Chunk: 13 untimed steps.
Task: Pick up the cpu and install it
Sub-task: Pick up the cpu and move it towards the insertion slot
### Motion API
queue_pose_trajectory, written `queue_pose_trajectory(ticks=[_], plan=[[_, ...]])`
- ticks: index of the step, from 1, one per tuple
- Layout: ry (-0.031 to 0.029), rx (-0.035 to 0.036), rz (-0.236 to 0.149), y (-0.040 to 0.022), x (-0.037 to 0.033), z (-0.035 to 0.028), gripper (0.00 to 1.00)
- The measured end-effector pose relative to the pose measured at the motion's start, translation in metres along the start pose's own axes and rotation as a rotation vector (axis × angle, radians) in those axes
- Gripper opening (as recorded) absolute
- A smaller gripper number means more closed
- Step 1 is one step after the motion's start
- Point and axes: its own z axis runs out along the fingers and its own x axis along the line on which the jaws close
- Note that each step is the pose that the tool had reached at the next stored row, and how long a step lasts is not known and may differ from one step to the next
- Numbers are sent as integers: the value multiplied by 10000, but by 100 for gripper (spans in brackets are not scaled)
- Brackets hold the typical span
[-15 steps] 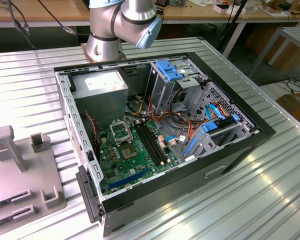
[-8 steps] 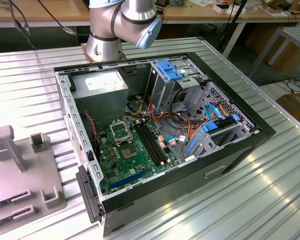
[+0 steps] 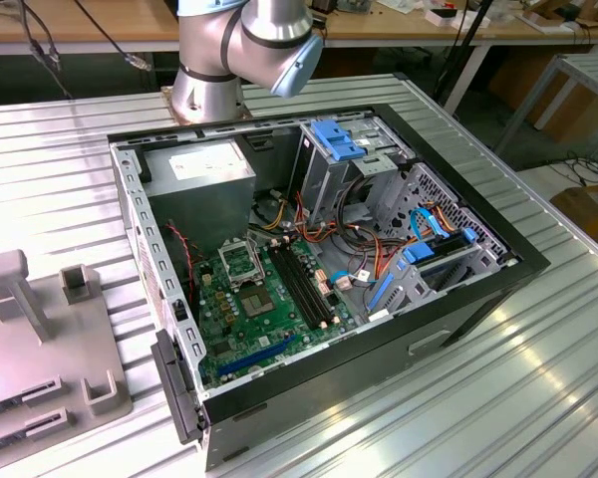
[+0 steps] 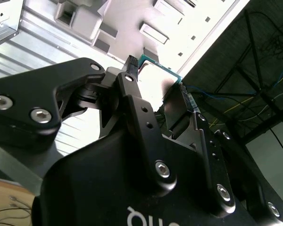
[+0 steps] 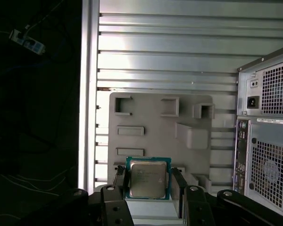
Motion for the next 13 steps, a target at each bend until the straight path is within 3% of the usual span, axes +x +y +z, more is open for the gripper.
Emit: queue_pose_trajectory(ticks=[13], plan=[[-1,-1,0,-2,-46,1,47]])
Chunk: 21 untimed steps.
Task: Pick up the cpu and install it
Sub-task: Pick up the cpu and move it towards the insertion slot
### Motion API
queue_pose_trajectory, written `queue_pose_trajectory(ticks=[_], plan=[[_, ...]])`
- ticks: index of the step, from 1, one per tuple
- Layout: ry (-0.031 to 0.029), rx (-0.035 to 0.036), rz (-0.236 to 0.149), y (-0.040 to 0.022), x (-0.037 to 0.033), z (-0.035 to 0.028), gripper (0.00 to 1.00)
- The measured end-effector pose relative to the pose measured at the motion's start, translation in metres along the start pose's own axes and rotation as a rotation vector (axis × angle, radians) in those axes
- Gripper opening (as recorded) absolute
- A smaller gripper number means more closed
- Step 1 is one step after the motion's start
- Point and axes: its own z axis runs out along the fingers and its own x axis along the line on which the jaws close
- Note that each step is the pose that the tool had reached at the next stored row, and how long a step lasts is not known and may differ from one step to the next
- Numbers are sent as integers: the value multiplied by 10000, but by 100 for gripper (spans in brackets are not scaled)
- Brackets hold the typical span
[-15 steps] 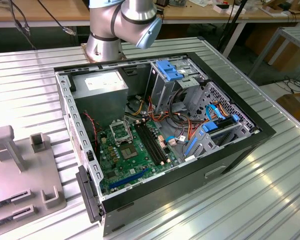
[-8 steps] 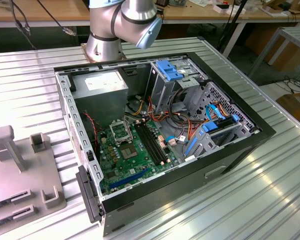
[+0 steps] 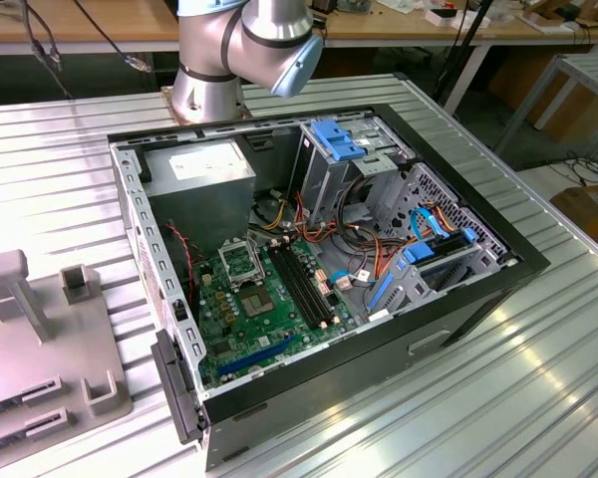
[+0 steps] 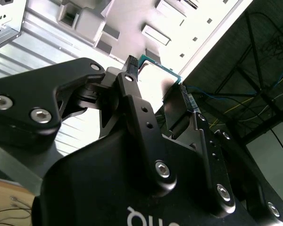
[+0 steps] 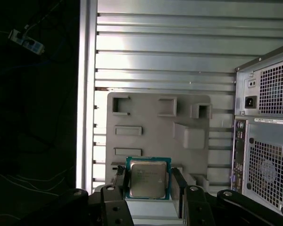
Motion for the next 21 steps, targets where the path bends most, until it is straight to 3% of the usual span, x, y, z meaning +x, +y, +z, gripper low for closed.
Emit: queue_pose_trajectory(ticks=[21], plan=[[1,1,0,-10,-130,-2,47]])
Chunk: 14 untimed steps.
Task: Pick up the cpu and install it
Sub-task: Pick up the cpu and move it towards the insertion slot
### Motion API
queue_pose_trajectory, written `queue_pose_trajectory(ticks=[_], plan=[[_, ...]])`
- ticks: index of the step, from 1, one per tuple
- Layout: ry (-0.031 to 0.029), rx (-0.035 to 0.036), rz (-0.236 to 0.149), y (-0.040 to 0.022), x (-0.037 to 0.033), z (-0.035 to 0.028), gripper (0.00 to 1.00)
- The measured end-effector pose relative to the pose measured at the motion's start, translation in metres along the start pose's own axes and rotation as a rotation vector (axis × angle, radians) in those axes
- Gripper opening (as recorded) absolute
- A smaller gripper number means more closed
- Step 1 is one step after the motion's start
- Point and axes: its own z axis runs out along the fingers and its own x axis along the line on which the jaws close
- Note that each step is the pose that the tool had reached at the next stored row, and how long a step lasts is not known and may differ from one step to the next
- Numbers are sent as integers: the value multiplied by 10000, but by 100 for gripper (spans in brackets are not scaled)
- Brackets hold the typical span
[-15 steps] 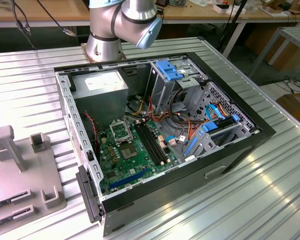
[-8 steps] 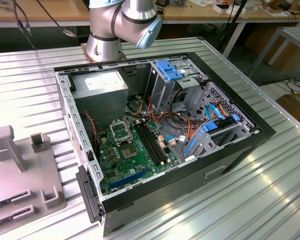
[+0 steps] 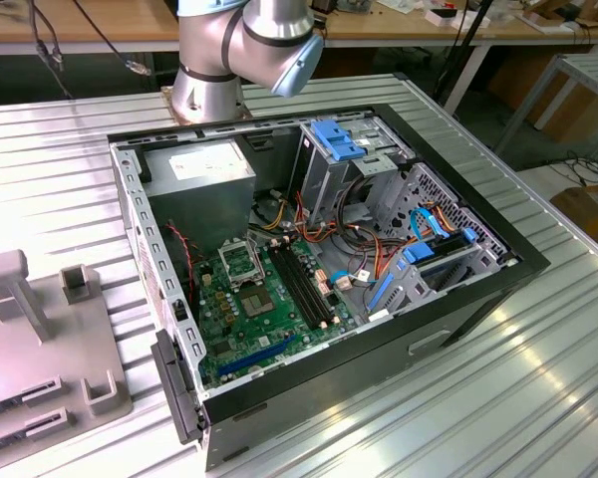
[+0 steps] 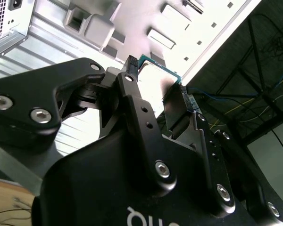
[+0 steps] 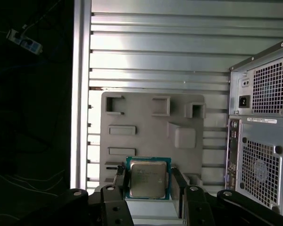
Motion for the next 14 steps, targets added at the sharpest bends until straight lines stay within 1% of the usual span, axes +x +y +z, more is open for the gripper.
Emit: queue_pose_trajectory(ticks=[6,8,9,14], plan=[[0,-1,0,-3,-58,-1,47],[-1,-2,0,-7,-128,-3,47],[0,0,0,-11,-182,-5,47],[-1,-1,0,-18,-217,-5,47]])
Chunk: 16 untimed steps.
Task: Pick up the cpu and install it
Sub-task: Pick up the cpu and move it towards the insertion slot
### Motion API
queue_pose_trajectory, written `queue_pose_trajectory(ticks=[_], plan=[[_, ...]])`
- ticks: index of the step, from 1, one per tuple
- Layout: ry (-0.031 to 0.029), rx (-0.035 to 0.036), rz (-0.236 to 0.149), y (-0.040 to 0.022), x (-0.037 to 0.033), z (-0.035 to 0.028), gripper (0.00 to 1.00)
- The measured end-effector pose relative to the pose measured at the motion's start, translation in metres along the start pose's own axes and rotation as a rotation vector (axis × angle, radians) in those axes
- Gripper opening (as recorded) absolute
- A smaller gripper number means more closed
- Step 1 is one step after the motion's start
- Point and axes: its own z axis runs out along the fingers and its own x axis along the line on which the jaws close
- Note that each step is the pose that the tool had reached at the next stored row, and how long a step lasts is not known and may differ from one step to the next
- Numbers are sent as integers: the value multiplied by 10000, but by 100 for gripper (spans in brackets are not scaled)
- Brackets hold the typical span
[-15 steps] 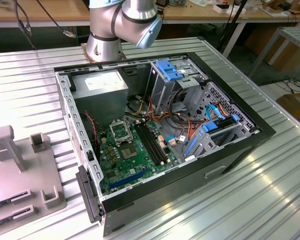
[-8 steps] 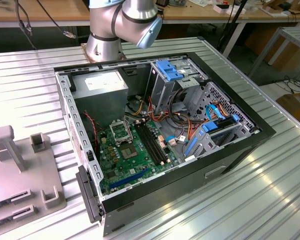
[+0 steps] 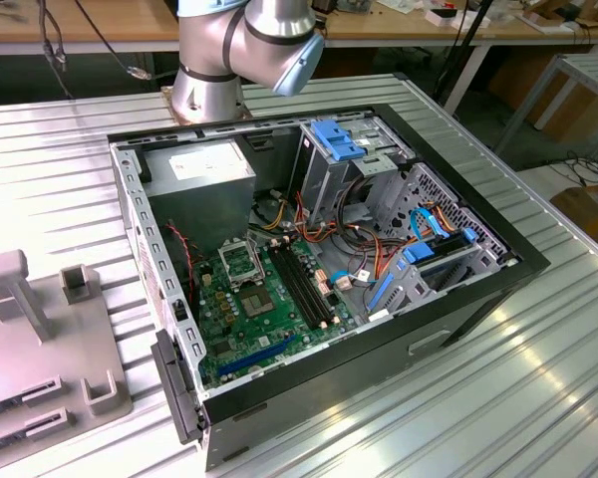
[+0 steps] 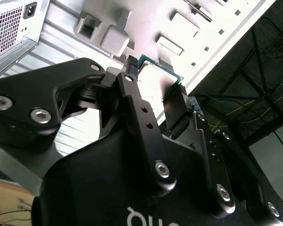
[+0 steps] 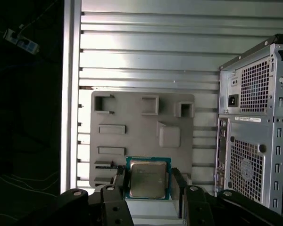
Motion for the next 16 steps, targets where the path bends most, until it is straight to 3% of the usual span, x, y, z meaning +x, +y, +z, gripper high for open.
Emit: queue_pose_trajectory(ticks=[16], plan=[[1,0,0,-20,-130,-4,47]])
